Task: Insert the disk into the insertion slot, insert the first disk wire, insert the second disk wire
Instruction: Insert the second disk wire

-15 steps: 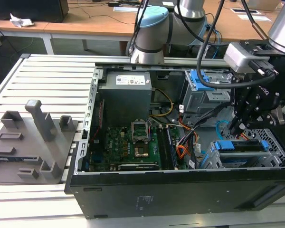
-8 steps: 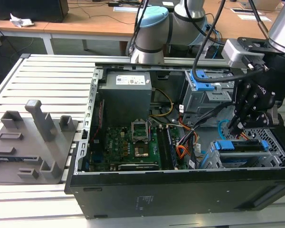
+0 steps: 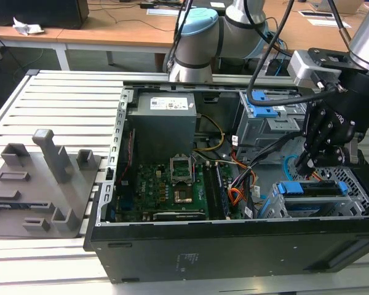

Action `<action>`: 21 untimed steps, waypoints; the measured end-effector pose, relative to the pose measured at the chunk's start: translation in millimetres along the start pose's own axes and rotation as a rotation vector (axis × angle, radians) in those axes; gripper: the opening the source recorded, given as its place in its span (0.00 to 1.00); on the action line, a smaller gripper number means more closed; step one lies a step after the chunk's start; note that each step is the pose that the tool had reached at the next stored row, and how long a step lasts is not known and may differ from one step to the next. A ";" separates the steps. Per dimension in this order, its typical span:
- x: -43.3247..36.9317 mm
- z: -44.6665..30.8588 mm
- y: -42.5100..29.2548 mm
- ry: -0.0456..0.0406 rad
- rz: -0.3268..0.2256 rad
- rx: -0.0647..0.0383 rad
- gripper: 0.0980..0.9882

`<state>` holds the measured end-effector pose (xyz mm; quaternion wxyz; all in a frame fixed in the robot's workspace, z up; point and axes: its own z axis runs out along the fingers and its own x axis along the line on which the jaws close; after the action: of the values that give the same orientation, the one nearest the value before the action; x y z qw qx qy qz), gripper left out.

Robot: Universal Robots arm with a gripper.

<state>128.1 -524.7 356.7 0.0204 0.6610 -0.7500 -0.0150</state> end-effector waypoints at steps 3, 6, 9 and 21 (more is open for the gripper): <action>4.9 0.4 -0.9 -0.0039 -0.004 0.000 0.07; 5.7 2.4 -6.1 -0.0013 -0.057 -0.001 0.07; 7.8 4.4 -10.8 -0.0014 -0.057 -0.001 0.07; 7.3 11.4 -21.1 -0.0012 -0.057 -0.002 0.07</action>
<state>147.6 -534.7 344.4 0.0200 0.6822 -0.7307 -0.0166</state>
